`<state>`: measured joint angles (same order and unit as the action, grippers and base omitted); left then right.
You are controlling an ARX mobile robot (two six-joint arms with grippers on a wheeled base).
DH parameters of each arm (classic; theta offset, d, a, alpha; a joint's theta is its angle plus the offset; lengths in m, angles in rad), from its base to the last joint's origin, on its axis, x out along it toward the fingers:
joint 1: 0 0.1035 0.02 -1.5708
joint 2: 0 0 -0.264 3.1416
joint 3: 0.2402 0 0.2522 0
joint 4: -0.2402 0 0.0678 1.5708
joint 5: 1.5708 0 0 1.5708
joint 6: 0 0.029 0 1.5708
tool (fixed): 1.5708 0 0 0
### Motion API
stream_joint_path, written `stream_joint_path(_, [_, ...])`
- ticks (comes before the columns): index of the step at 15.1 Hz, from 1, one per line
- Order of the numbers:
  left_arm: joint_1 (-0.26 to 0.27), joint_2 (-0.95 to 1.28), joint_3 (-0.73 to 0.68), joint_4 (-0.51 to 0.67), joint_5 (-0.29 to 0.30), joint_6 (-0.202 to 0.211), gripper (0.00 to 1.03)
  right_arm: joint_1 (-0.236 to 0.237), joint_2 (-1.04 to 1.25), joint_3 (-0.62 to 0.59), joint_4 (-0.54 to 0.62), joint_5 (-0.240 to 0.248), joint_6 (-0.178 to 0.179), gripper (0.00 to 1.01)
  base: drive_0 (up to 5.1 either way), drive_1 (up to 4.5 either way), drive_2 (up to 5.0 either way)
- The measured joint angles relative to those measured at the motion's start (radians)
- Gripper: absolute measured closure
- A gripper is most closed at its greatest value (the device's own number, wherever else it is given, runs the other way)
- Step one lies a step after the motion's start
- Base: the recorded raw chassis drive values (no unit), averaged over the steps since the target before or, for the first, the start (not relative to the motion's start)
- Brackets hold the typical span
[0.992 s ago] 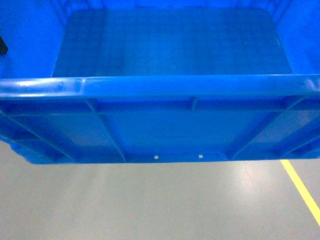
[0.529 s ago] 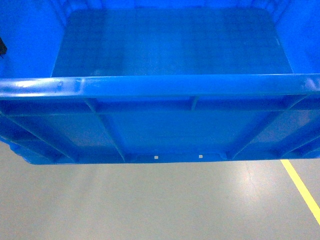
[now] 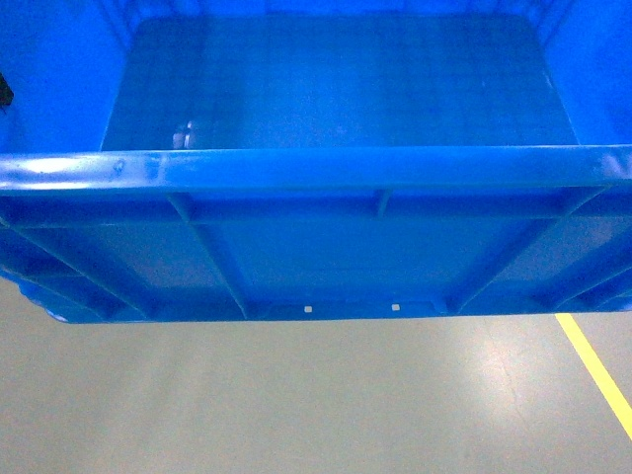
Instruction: Place box next to blue box on left shelf
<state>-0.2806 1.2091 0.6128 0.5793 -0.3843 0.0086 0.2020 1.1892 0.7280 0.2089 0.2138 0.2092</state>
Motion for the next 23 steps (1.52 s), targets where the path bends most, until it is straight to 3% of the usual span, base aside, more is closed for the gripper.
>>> stream_joint_path(23, [0.001, 0.0, 0.0, -0.001, 0.0, 0.0, 0.85, 0.0, 0.0, 0.0, 0.0, 0.0, 0.0, 0.86, 0.0, 4.32, -4.3])
